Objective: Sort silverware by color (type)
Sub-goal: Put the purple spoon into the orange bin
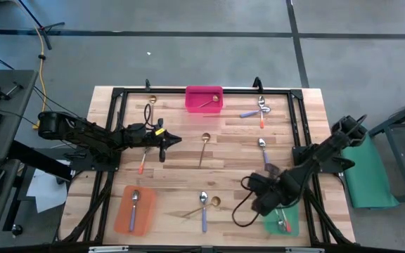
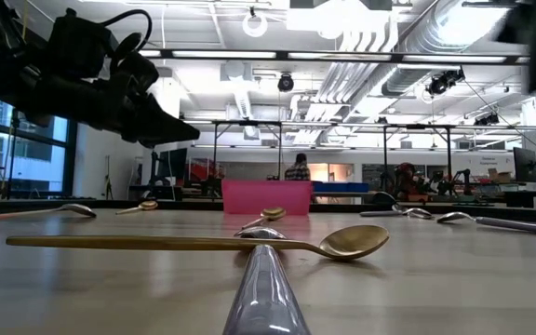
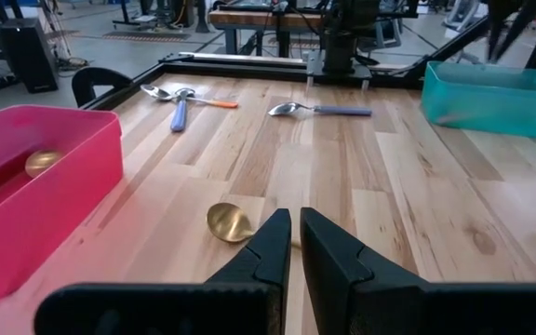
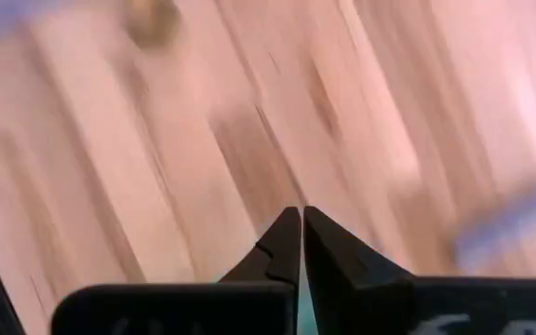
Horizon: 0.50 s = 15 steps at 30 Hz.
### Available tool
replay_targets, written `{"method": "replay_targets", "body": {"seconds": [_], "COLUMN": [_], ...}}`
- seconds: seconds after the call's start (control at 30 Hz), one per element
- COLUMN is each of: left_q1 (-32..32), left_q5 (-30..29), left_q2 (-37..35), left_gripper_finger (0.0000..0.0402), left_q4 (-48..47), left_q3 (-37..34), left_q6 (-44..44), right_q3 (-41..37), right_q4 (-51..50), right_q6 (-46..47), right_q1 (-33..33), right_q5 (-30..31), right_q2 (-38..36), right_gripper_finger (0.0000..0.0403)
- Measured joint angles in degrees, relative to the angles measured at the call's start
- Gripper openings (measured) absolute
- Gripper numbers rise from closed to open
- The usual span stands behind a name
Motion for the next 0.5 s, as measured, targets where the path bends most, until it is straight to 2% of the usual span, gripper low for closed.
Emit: {"method": "replay_targets", "body": {"seconds": [0.1,0.23,0.3,0.37,0.5], "left_q1": [0.0,0.0,0.0,0.0,0.0], "left_q5": [0.0,0.0,0.0,0.0,0.0], "left_q2": [0.0,0.0,0.0,0.0,0.0], "left_gripper_finger": [0.0019,0.0019,0.0019,0.0019,0.0019], "left_q4": [-0.5,-0.5,-0.5,-0.5,-0.7], "left_q3": [0.0,0.0,0.0,0.0,0.0], "left_q6": [0.0,0.0,0.0,0.0,0.0], "right_q3": [-3.6,-11.0,-15.8,-20.8,-31.3], "right_q4": [12.4,31.5,42.6,55.0,81.1], "right_q6": [-12.0,-27.6,-34.7,-40.3,-46.5], "right_q1": [-3.3,-9.2,-12.9,-17.0,-25.9], "right_q5": [4.2,4.6,2.0,-3.1,-13.6], "right_q2": [-1.6,-3.4,-3.7,-3.7,-3.7], "right_gripper_finger": [0.0001,0.0000,0.0000,0.0000,0.0000]}}
